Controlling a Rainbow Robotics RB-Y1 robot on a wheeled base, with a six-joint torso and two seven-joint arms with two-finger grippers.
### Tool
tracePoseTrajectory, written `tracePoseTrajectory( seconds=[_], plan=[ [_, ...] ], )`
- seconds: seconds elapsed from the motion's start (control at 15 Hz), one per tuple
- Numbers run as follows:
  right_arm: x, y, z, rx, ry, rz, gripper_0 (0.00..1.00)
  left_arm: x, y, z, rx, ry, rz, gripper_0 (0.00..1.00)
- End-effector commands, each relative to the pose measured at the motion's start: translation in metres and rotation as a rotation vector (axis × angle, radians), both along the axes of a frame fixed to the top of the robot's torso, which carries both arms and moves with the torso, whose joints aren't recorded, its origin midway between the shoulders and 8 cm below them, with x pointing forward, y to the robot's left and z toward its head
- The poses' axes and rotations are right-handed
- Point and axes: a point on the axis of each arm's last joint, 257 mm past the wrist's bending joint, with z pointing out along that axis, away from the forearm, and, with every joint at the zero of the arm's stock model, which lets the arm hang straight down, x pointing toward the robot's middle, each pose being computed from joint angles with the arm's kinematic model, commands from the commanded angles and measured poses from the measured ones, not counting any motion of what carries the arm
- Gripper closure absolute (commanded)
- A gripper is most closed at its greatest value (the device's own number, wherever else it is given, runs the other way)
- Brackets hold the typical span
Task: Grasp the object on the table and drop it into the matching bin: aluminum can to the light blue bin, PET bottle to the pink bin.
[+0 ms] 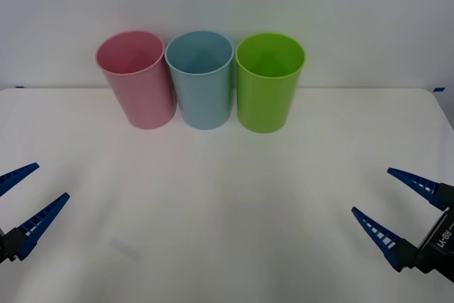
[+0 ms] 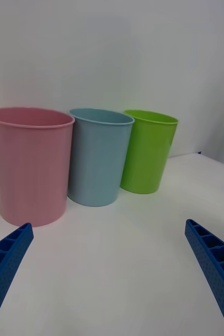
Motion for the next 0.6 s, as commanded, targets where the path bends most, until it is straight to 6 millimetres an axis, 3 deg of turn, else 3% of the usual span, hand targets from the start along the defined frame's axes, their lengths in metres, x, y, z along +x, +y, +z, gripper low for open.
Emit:
tracePoseTrajectory(
  seconds=[0.07, 0.6],
  plan=[
    [-0.002, -0.002, -0.001, -0.003, 0.0, -0.005, 0.0, 0.0, 0.0, 0.0, 0.0, 0.0, 0.0, 0.0],
    [-0.008, -0.018, -0.002, 0.015, 0.011, -0.026, 0.0, 0.0, 0.0, 0.0, 0.0, 0.0, 0.0, 0.0]
  ],
)
